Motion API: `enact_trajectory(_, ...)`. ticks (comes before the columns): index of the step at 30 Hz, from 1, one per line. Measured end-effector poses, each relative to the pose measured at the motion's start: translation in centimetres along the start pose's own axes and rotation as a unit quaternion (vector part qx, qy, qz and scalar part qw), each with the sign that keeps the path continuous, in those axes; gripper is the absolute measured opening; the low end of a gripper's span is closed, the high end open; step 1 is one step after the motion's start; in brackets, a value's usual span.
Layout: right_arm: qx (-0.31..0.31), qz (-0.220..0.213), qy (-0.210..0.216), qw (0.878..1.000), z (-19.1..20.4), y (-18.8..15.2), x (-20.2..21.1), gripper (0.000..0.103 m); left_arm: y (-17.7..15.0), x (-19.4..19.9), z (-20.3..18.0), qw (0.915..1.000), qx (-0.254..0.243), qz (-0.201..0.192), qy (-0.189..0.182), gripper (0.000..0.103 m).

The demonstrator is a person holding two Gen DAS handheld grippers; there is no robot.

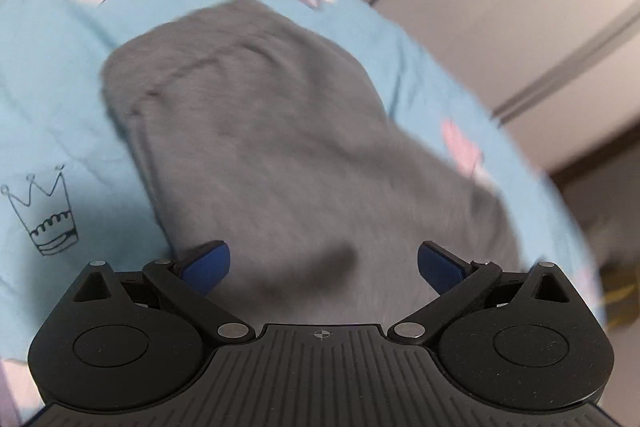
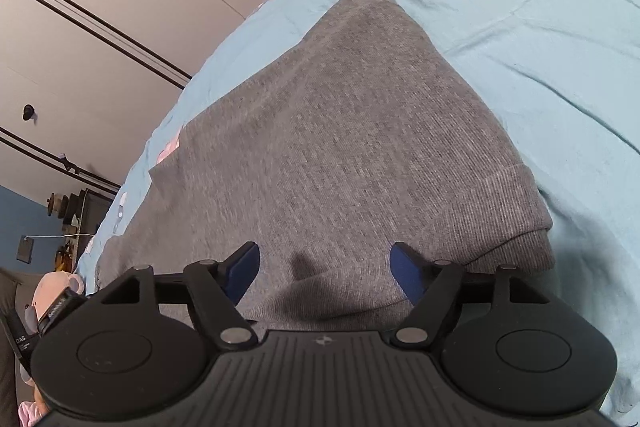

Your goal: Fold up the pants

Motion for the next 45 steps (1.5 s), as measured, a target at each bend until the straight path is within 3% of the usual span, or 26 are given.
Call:
enact_trajectory(2,-0.005,0.000,0.004,1.000,-0.1,0.1,0.0,0.076,1.4,0.2,1.6,0.9987,0.040,0.000,-0.032,0.103)
enact_trajectory(3,-0.007,0.000,0.006,1.000,-0.1,0.1,-0.1,0.077,1.8,0.4,2.3,0.9983,0.049,-0.006,-0.031,0.103)
enact_trajectory(6,-0.011,-0.001,0.010,1.000,-0.1,0.1,-0.2,0.079,3.2,0.2,4.6,0.9979,0.057,-0.028,0.008,0.103)
enact_trajectory(8,-0.012,0.000,0.011,1.000,-0.1,0.2,-0.3,0.080,3.3,-0.9,6.1,0.9971,0.071,-0.007,0.027,0.103)
enact_trajectory(12,-0.012,-0.002,0.011,1.000,-0.1,0.1,-0.3,0.082,3.7,-2.3,7.2,0.9911,0.129,0.024,-0.024,0.103)
enact_trajectory(18,-0.008,0.000,0.010,1.000,0.0,0.2,-0.5,0.084,5.8,-2.9,7.4,0.9918,0.116,-0.008,-0.054,0.103)
enact_trajectory(21,-0.005,0.001,0.008,1.000,0.0,0.3,-0.6,0.084,6.2,-2.9,7.4,0.9864,0.133,-0.012,-0.096,0.103)
enact_trajectory(24,-0.003,0.002,0.007,1.000,0.0,0.3,-0.8,0.086,6.0,-3.9,7.6,0.9862,0.138,0.004,-0.092,0.103)
enact_trajectory(28,0.003,0.004,0.005,1.000,0.1,0.3,-1.0,0.088,6.5,-3.3,6.8,0.9832,0.126,-0.015,-0.131,0.100)
enact_trajectory(33,0.005,0.001,0.006,1.000,0.2,0.4,-1.1,0.089,6.1,-4.3,6.4,0.9899,0.075,-0.020,-0.119,0.100)
enact_trajectory(38,0.007,0.000,0.007,1.000,0.2,0.5,-1.2,0.089,6.4,-5.5,5.5,0.9941,0.061,-0.022,-0.087,0.101)
enact_trajectory(40,0.008,0.000,0.007,1.000,0.2,0.6,-1.3,0.089,6.5,-5.2,5.2,0.9937,0.053,-0.034,-0.093,0.100)
enact_trajectory(43,0.006,-0.002,0.010,1.000,0.2,0.6,-1.2,0.089,6.0,-4.1,6.3,0.9927,0.055,-0.050,-0.095,0.080)
enact_trajectory(45,0.004,-0.003,0.012,1.000,0.1,0.6,-1.2,0.089,6.0,-3.8,7.3,0.9884,0.082,-0.053,-0.117,0.067)
Point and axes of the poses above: each gripper's, at about its wrist camera, not at the fingertips, and x roughly against the way its jaws point, z to its left, y to its top, the point moved 10 cm from there along -x, roughly the way its jaws point, and after that the axes turned 13 degrees about y, right-handed, at the moved point
